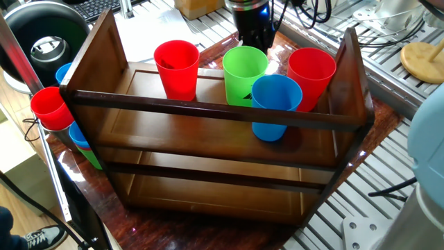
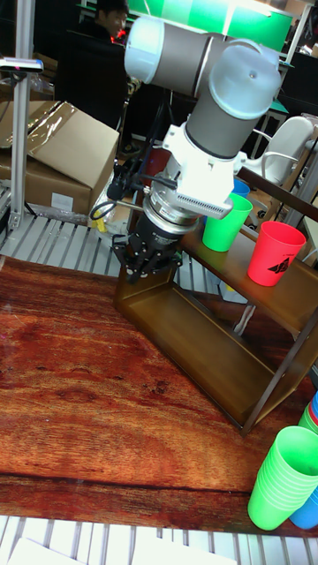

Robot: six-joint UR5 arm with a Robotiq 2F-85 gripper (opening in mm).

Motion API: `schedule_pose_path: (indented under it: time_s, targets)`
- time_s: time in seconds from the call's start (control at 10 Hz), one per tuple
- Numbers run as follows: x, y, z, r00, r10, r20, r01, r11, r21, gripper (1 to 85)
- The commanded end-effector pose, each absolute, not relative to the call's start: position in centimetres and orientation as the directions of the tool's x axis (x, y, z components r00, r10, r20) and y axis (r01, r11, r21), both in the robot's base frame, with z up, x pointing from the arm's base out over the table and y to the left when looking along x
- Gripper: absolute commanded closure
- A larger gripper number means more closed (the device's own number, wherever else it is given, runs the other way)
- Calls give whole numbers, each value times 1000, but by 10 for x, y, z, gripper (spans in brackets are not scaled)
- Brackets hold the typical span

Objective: Take the cups off the shelf and stack them together

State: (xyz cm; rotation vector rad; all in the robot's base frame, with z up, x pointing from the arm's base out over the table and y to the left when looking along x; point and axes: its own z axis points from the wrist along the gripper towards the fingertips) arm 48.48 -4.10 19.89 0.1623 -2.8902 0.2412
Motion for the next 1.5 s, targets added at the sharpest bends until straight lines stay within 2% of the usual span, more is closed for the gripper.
schedule_pose_path:
  time_s: [0.0,0.3,0.5,0.6,0.7,1.1,1.4]
  targets:
    - [485,-49,202,-960,-127,250,-168,974,-153,843]
    - [503,-81,211,-943,-270,193,-305,934,-186,843]
    - [506,-85,243,-888,-422,185,-443,891,-97,843]
    - [502,-86,262,-867,-458,196,-486,864,-133,843]
    - [496,-75,278,-846,-496,196,-521,847,-105,843]
    - [452,-33,348,-777,-593,213,-624,771,-130,843]
    - [452,-17,356,-729,-646,226,-678,727,-112,843]
